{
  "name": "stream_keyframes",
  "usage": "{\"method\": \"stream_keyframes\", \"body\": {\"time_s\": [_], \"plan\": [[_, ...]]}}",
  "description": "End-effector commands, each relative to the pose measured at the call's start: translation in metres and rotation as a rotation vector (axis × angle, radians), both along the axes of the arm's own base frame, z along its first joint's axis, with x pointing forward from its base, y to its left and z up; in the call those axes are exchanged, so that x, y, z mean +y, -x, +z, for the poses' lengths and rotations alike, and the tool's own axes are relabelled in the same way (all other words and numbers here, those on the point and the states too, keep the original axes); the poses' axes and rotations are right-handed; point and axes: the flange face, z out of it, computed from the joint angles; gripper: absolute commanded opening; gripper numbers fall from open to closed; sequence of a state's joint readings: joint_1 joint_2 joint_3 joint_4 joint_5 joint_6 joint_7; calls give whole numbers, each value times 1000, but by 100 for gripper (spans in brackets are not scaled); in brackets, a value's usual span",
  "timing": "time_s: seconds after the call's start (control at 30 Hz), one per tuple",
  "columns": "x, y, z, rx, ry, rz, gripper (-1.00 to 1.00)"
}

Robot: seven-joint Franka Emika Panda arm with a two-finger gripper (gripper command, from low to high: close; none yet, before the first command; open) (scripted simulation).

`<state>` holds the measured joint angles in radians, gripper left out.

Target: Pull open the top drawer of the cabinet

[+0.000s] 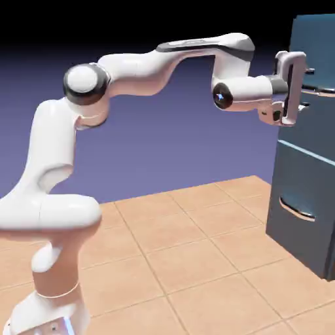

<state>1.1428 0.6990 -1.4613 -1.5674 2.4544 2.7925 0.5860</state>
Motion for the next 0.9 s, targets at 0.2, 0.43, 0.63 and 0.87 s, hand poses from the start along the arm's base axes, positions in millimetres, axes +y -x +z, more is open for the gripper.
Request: {"method": "stream_keyframes", "body": {"time_s": [0.2, 0.43, 0.63, 0.87], "plan": [[0, 44, 0, 0, 0, 0, -100], [-1, 91, 1, -6, -1, 0, -100], [-2, 99, 0, -26, 1, -3, -100], [-1, 92, 0, -20, 1, -5, -100]]}}
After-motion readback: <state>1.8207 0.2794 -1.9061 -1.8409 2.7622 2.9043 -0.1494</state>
